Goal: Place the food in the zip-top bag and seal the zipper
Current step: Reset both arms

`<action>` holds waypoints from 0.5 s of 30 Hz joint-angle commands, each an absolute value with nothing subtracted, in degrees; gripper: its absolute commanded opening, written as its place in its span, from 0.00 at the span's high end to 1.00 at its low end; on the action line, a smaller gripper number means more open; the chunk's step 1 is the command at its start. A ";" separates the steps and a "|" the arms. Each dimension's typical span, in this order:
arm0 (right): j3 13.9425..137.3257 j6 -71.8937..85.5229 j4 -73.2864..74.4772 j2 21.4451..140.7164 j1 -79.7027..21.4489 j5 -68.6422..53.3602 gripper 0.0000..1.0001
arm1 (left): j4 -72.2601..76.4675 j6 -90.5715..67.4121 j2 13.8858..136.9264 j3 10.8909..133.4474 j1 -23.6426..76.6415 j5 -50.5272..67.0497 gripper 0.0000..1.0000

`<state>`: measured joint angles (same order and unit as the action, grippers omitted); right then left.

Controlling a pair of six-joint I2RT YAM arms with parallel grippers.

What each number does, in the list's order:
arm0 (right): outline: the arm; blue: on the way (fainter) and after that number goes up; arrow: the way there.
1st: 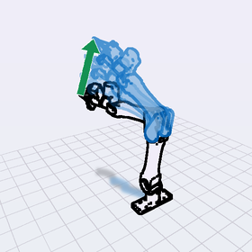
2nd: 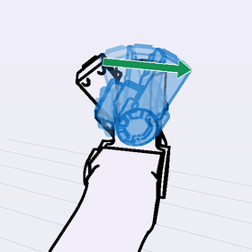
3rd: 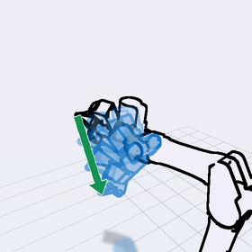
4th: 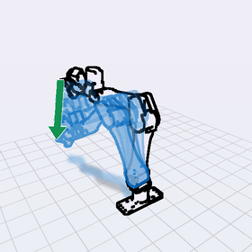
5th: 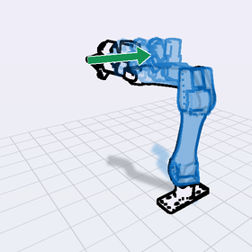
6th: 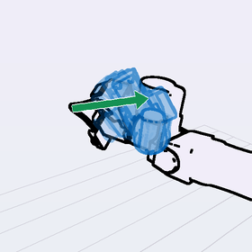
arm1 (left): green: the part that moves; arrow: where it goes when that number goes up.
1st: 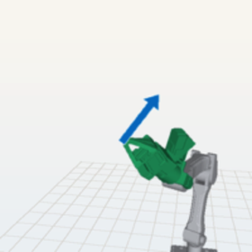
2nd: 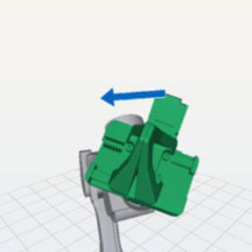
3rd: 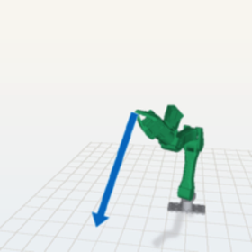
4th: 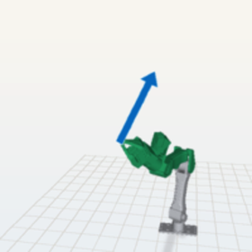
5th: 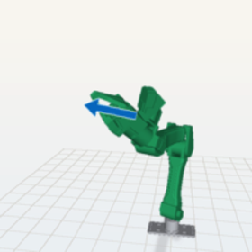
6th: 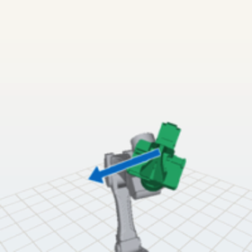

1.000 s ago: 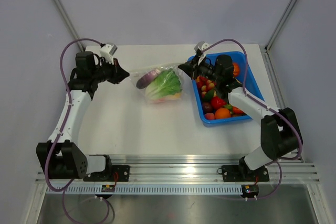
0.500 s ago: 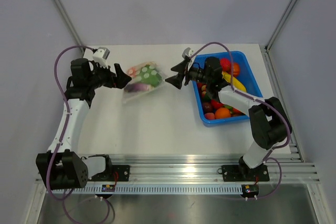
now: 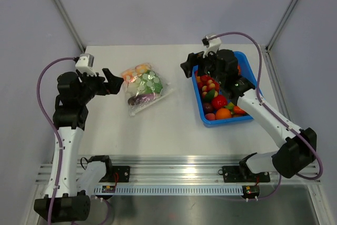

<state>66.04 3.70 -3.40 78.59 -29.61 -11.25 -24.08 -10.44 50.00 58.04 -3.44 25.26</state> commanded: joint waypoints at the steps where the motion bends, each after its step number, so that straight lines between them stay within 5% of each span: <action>1: 73.73 12.56 20.42 77.08 -29.18 14.57 0.01 | -23.29 -17.22 49.22 56.87 -3.52 21.72 0.01; 5: 77.43 15.64 32.33 76.03 -29.09 23.80 0.01 | -25.13 -17.05 46.77 55.46 -3.51 17.33 0.01; 15: 63.64 20.92 33.40 61.62 -29.18 31.37 0.01 | -29.44 -18.02 45.00 55.99 -3.43 13.53 0.01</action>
